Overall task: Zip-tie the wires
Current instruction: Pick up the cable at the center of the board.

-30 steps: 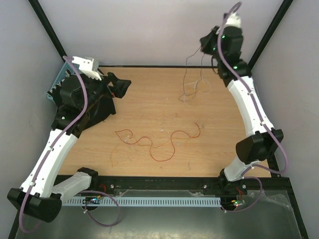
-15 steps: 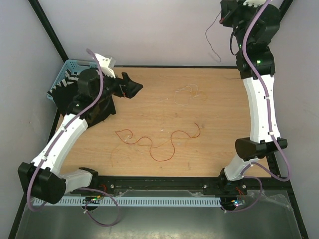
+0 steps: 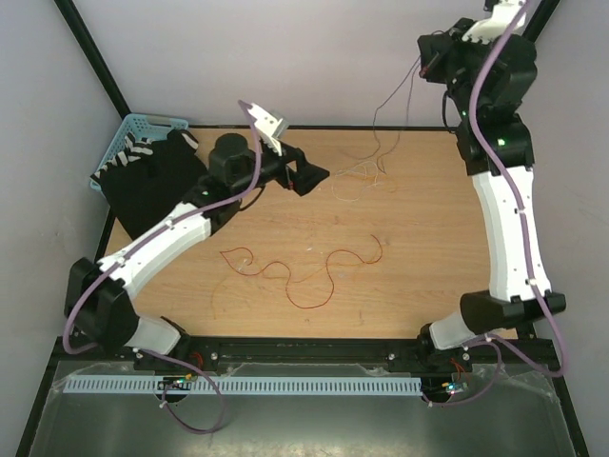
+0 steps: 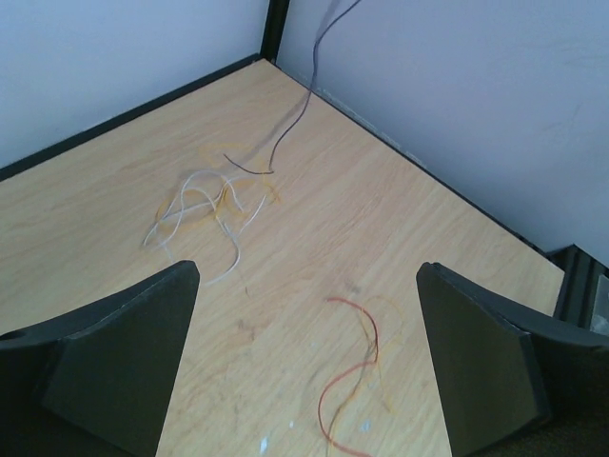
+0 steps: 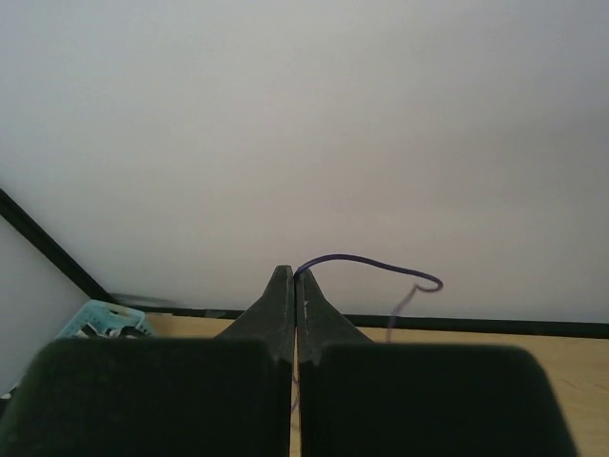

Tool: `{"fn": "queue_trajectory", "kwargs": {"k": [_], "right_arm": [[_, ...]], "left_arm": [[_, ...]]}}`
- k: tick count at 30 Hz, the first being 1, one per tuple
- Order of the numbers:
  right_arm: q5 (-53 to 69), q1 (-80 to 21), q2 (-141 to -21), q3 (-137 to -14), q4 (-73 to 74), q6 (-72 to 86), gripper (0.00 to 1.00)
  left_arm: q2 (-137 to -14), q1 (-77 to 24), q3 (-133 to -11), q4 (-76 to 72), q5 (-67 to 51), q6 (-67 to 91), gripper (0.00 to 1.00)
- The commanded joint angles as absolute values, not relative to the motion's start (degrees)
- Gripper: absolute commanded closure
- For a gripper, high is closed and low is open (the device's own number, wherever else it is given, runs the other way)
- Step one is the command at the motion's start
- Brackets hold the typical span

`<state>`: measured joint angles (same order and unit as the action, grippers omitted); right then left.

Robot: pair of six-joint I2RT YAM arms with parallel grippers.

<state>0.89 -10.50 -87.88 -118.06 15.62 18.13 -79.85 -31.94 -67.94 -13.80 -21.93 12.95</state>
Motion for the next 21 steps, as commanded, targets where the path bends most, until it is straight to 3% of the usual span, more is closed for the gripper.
{"fn": "queue_trajectory", "kwargs": {"k": [1, 9, 21], "right_arm": [[3.0, -10.6, -80.6, -115.4, 14.4, 19.3, 1.0], [7.1, -10.6, -74.1, -110.1, 13.4, 22.1, 1.0], [7.7, -10.6, -70.8, -109.1, 12.6, 23.2, 1.0]], "left_arm": [[-85.6, -35.3, -70.4, -26.3, -15.3, 13.8, 0.01], [-95.8, -39.5, -72.4, -40.7, -18.2, 19.5, 0.01], [-108.4, -46.0, -76.9, -49.2, -26.1, 21.1, 0.01]]}}
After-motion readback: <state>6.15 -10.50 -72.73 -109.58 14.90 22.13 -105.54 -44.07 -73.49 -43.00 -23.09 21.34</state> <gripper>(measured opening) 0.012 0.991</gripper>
